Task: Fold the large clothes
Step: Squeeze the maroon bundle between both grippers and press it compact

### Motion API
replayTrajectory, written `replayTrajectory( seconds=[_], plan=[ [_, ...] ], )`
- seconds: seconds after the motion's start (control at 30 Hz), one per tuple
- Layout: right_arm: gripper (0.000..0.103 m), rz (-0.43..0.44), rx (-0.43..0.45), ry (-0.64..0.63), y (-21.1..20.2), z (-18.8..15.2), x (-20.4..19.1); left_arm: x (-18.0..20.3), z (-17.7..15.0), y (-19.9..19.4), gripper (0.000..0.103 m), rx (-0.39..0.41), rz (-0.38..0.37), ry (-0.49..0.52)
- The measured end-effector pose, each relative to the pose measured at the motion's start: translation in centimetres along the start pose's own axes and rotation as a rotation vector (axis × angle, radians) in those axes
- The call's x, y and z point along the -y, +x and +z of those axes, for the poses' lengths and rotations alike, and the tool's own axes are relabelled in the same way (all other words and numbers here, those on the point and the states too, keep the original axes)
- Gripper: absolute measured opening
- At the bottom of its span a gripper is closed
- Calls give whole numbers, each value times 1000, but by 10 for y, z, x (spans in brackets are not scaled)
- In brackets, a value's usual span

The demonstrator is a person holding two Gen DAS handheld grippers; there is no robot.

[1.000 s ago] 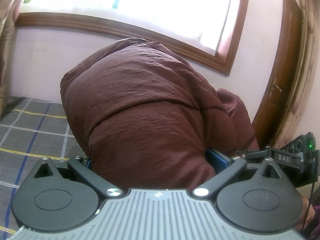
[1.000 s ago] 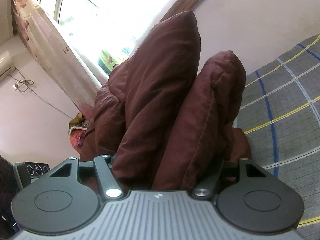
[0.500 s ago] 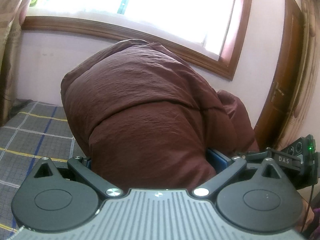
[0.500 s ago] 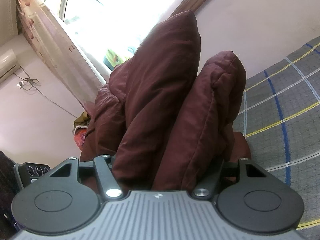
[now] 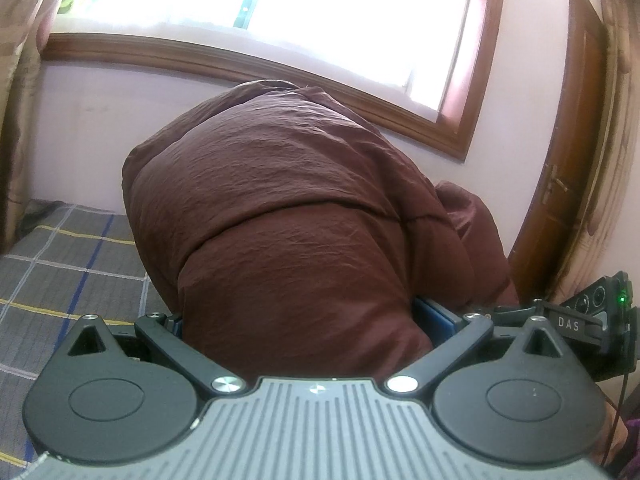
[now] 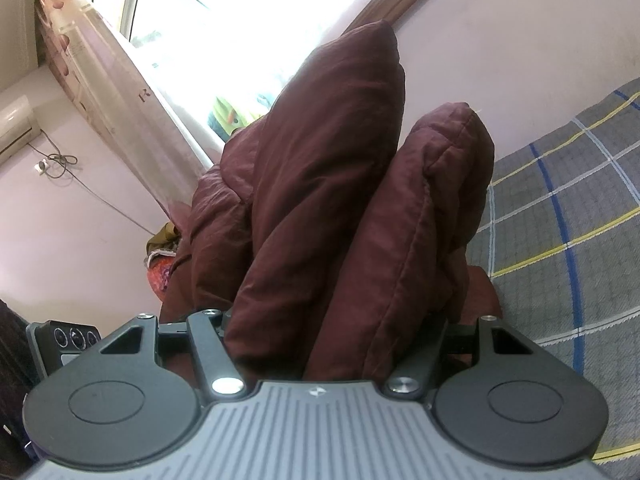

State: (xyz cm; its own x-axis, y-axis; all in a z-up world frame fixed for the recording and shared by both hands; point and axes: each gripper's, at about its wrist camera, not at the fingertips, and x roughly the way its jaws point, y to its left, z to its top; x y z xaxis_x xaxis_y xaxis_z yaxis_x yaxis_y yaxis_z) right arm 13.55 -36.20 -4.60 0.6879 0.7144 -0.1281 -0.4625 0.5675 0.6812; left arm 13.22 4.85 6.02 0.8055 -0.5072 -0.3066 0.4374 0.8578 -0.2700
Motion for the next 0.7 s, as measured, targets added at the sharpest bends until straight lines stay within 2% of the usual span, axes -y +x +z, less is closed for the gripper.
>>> replayTrajectory(
  seconds=[0.7],
  plan=[
    [65,-31,-7,17,12,-11,-9,-6,-9,13,100,-38,8,-15]
  ],
)
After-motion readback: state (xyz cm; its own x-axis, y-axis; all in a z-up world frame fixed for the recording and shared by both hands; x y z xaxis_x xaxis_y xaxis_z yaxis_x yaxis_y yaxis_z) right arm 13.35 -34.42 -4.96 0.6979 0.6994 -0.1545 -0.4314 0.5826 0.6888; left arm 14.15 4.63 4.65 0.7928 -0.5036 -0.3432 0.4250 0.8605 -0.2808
